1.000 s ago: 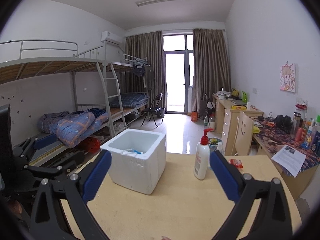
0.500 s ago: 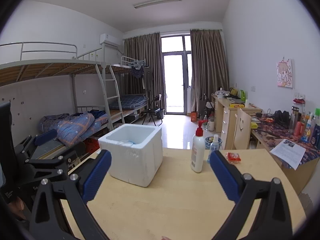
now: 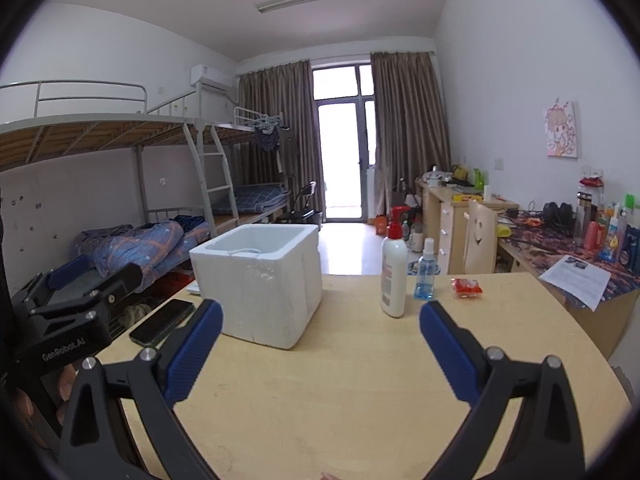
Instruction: Organize soft objects
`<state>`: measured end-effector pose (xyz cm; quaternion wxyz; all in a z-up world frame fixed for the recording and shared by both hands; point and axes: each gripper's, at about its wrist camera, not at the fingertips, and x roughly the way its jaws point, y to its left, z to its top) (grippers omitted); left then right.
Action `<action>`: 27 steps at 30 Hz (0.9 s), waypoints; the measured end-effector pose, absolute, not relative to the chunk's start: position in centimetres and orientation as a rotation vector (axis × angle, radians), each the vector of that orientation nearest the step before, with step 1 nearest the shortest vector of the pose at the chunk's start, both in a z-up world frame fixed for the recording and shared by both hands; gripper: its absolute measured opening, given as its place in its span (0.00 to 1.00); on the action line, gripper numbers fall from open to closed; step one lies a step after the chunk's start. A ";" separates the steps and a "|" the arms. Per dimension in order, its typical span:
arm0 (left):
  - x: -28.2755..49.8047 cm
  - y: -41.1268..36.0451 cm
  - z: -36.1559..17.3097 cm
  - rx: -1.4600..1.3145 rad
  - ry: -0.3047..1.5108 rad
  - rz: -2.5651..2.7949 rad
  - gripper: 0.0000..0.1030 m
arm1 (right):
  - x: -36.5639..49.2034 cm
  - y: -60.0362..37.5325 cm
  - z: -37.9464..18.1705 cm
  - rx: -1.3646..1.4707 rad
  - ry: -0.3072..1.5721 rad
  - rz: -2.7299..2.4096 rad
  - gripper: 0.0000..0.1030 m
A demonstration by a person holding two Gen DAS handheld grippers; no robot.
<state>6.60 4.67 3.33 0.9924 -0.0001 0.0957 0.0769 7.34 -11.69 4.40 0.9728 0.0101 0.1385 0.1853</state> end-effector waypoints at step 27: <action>4.7 3.7 0.2 -0.003 0.226 0.158 0.99 | 4.3 -11.5 1.2 -0.002 0.299 0.387 0.98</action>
